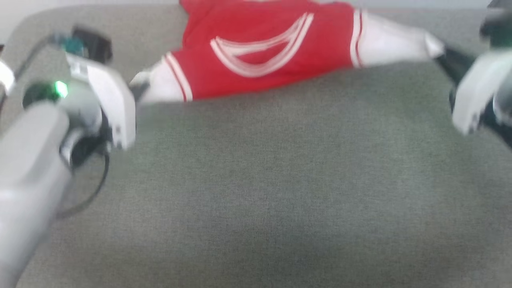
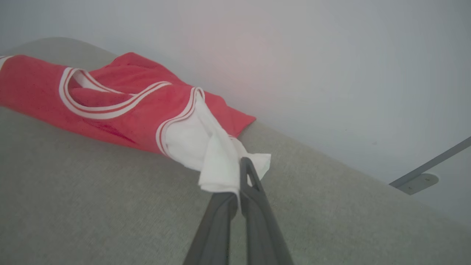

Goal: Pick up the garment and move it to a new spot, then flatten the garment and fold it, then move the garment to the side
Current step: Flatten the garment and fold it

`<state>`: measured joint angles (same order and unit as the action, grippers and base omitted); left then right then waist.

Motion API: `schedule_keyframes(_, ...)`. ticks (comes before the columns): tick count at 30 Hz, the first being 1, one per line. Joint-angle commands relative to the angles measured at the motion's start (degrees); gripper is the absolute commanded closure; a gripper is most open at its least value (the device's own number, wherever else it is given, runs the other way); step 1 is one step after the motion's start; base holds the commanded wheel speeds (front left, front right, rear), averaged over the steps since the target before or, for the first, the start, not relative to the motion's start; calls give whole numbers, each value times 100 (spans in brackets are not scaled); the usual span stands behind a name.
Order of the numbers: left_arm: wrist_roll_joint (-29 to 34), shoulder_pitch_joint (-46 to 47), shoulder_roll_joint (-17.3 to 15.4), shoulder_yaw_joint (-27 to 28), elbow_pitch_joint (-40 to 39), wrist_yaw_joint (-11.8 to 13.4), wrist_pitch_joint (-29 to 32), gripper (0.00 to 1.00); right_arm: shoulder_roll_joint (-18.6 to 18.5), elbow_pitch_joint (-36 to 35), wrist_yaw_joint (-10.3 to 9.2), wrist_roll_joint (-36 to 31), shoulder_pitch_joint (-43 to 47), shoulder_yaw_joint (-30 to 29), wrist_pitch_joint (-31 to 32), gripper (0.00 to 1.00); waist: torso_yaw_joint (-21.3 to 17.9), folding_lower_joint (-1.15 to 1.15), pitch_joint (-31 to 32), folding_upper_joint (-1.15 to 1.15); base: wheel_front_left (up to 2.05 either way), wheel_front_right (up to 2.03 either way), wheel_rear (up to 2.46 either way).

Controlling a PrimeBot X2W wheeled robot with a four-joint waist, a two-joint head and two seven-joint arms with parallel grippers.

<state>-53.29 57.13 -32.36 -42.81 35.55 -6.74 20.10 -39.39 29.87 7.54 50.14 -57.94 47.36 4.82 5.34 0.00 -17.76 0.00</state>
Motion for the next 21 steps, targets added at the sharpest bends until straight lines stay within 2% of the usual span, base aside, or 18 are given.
schedule_keyframes(1, -111, -449, -197, -11, -430, 167, 112, 100, -211, -333, -9, 156, 401, -7, 94, 100, -25, 0, 141, 0, 0, 0, 0)
schedule_keyframes(5, -215, -1483, -809, -85, -1774, 574, 284, 100, -770, -1161, -10, 405, 1301, 17, 299, 100, -67, 0, 226, 0, 0, 0, 0)
schedule_keyframes(11, -564, -2895, -1513, -32, -3378, 1396, 310, 100, -1442, -1905, -10, 521, 2382, -102, 442, 100, -129, 0, 236, 0, 0, 0, 0)
schedule_keyframes(12, -564, -2895, -1513, -32, -3378, 1396, 310, 100, -1442, -1905, -10, 521, 2382, -102, 442, 100, -129, 0, 236, 0, 0, 0, 0)
schedule_keyframes(16, -667, -3529, -1769, -36, -3912, 1742, 225, 100, -1625, -2200, -10, 632, 2922, -101, 633, 100, -164, 0, 224, 0, 0, 0, 0)
schedule_keyframes(21, -834, -4083, -1931, -98, -4177, 2026, 199, 100, -1778, -2500, -10, 817, 3448, -60, 1018, 100, -207, 0, 214, 0, 0, 0, 0)
